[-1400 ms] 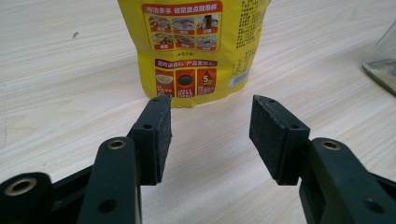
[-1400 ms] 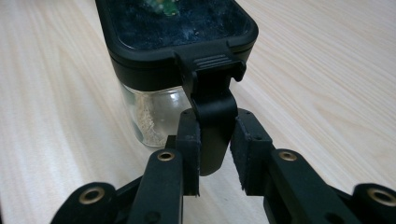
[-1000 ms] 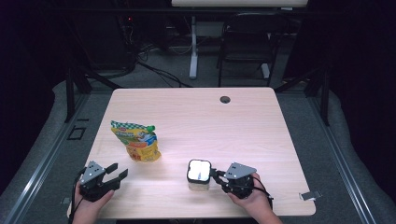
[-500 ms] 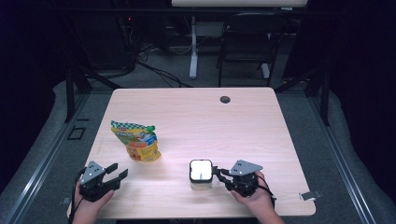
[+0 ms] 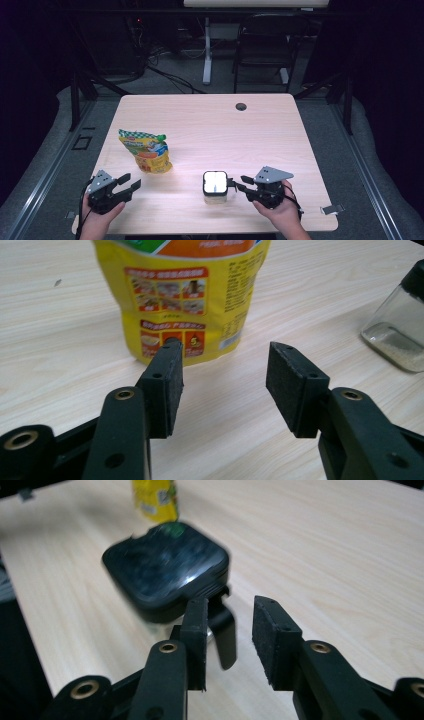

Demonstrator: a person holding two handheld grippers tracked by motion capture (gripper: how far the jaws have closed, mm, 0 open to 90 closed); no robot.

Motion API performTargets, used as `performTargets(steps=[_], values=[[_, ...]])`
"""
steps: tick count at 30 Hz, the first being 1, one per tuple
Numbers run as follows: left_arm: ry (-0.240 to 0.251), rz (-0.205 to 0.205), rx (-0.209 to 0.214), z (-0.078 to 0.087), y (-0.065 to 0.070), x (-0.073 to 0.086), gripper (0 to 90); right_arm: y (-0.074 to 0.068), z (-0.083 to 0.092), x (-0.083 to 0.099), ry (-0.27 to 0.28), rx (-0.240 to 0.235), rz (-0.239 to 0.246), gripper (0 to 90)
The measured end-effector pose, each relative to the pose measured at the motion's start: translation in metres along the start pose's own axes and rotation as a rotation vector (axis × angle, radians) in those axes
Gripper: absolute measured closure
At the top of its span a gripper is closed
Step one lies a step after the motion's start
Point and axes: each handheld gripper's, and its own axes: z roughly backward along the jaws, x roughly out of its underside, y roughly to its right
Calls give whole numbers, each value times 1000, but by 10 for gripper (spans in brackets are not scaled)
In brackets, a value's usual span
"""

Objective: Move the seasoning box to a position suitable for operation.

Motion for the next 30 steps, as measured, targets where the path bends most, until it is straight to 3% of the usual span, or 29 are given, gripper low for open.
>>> performTargets(steps=[3,8,16,22,25,30], values=[[-12,-17,38,-4,9,-9,507,2,2,-6,17,31,-31,664],[-19,-56,87,-14,27,-22,513,-1,1,-16,2,86,-23,623],[-1,-88,139,-36,53,-41,555,-8,-1,-20,-15,121,-3,639],[-9,-116,187,-55,70,-54,596,-9,-1,-21,-27,150,-43,635],[-19,-126,212,-62,78,-59,621,-9,-1,-24,-34,161,-41,639],[-22,-142,241,-70,89,-65,654,-10,-3,-27,-13,163,-84,662]])
